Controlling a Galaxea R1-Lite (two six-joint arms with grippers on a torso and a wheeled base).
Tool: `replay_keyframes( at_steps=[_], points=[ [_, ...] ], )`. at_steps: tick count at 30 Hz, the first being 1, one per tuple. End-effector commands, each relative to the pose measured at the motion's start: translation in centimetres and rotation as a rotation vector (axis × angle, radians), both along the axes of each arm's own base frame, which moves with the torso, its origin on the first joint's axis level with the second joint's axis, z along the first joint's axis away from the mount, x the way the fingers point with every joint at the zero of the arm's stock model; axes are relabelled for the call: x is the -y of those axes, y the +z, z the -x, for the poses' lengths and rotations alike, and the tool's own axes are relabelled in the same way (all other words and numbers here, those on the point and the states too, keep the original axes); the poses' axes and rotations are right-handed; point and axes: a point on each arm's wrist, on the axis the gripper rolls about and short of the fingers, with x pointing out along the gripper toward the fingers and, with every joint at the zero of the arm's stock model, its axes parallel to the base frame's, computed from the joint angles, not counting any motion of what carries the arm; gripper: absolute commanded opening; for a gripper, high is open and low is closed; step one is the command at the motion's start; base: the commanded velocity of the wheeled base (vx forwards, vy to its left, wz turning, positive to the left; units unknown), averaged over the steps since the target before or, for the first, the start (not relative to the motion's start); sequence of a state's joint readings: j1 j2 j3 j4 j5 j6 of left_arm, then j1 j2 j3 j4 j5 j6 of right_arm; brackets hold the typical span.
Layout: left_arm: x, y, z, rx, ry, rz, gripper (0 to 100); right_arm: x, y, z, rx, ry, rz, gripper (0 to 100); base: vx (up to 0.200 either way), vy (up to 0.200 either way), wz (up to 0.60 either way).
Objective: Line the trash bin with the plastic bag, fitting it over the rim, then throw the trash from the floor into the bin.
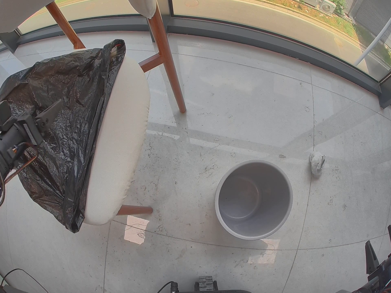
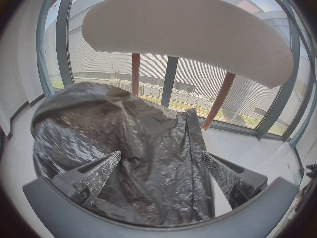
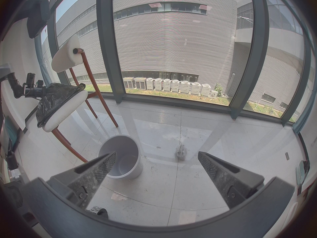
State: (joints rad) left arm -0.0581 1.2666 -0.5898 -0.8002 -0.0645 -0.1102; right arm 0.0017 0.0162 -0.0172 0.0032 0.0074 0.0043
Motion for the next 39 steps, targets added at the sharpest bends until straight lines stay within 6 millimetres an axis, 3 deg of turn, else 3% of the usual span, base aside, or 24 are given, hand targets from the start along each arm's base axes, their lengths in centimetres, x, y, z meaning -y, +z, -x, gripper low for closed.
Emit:
replay_keyframes(
  at_steps=[1, 12, 19, 39],
  points=[
    [6.0, -0.9, -0.4, -0.125, -0.069, 0.039, 100, 0.0, -0.5, -0.1, -0.007, 0.0, 0.0, 100, 0.0, 0.0, 0.0],
    [6.4, -0.6, -0.4, -0.207, -0.013, -0.061, 100, 0.0, -0.5, -0.1, -0.007, 0.002, 0.0, 100, 0.0, 0.0, 0.0],
    [6.8, 0.2, -1.8, -0.219, 0.002, -0.075, 100, 0.0, -0.5, -0.1, -0.007, 0.0, 0.0, 100, 0.0, 0.0, 0.0],
    [7.2, -1.1, -2.8, -0.259, 0.033, -0.143, 100, 0.0, -0.5, -0.1, -0.007, 0.0, 0.0, 100, 0.0, 0.0, 0.0]
  ],
)
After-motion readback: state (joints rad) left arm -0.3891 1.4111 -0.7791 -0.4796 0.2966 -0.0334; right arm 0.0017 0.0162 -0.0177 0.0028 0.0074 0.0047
